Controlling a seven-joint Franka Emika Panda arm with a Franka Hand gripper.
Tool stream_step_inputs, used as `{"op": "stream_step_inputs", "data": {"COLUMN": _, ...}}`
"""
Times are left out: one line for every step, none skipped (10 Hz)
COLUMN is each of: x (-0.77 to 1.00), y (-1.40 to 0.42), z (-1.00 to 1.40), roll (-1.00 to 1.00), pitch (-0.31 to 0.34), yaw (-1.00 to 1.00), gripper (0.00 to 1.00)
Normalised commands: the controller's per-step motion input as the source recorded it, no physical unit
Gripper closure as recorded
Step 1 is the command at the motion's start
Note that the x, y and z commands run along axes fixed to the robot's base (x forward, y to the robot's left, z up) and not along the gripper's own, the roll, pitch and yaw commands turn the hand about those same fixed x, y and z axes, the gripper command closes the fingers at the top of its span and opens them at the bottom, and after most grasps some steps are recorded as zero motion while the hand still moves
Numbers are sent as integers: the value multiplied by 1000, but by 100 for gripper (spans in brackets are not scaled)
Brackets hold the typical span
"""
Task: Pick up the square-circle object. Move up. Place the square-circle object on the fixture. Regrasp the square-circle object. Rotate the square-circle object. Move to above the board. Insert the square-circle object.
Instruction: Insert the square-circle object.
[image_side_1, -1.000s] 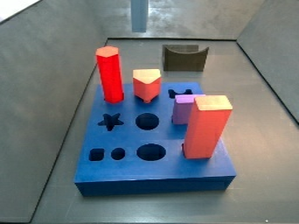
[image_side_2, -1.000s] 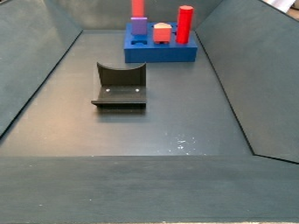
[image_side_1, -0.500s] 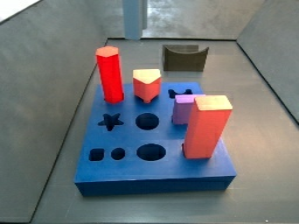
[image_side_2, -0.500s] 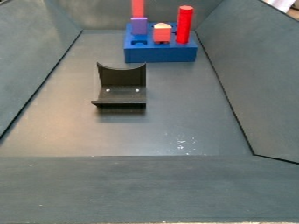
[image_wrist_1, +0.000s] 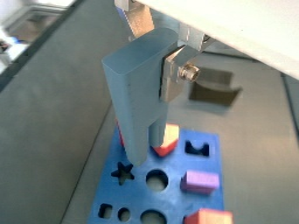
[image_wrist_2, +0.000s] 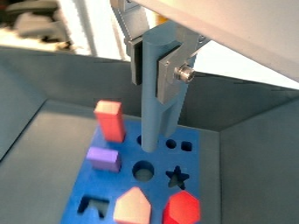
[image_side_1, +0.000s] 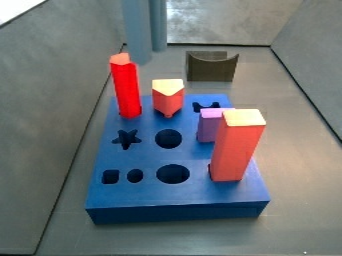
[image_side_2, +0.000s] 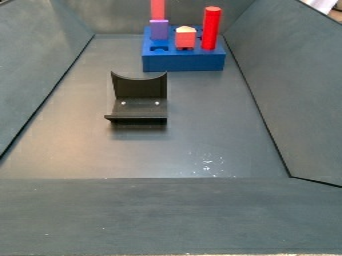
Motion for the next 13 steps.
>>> {"op": "stream_step_inputs", "data": {"x": 0, "y": -126, "z": -217, "roll": -26, "pitch": -44, "yaw": -949, "gripper": 100}}
{"op": "stream_step_inputs", "data": {"x": 0, "y": -77, "z": -240, "roll": -36, "pitch": -53, "yaw": -994, "gripper": 100}}
{"op": "stream_step_inputs", "data": {"x": 0, "y": -26, "z": -254, "roll": -44, "pitch": -61, "yaw": -1000, "gripper": 100}}
{"op": "stream_step_inputs", "data": {"x": 0, "y": -17, "z": -257, "roll": -46, "pitch": -64, "yaw": -1000, "gripper": 100}}
{"op": "stream_step_inputs", "data": {"x": 0, "y": -20, "z": -257, "roll": -46, "pitch": -63, "yaw": -1000, "gripper": 100}}
{"op": "stream_step_inputs", "data": {"x": 0, "y": -26, "z": -240, "roll": -26, "pitch": -27, "yaw": -1000, "gripper": 100}}
{"op": "stream_step_inputs", "data": {"x": 0, "y": -77, "z": -271, "roll": 0, "pitch": 0, "yaw": -1000, "gripper": 100}}
{"op": "stream_step_inputs", "data": {"x": 0, "y": -337, "z": -289, "roll": 0, "pitch": 0, "yaw": -849, "gripper": 100}}
{"op": "stream_step_inputs", "data": {"x": 0, "y": -529, "z": -277, "roll": 4, "pitch": 39, "yaw": -697, "gripper": 100}}
{"op": "stream_step_inputs", "data": {"x": 0, "y": -543, "z": -320, "roll": 27, "pitch": 64, "yaw": -666, "gripper": 100}}
{"op": "stream_step_inputs", "data": {"x": 0, "y": -589, "z": -380, "roll": 56, "pitch": 44, "yaw": -637, "gripper": 100}}
{"op": "stream_step_inputs", "data": {"x": 0, "y": -571, "z": -414, "roll": 64, "pitch": 3, "yaw": -663, "gripper": 100}}
{"op": "stream_step_inputs", "data": {"x": 0, "y": -469, "z": -397, "roll": 49, "pitch": 0, "yaw": -746, "gripper": 100}}
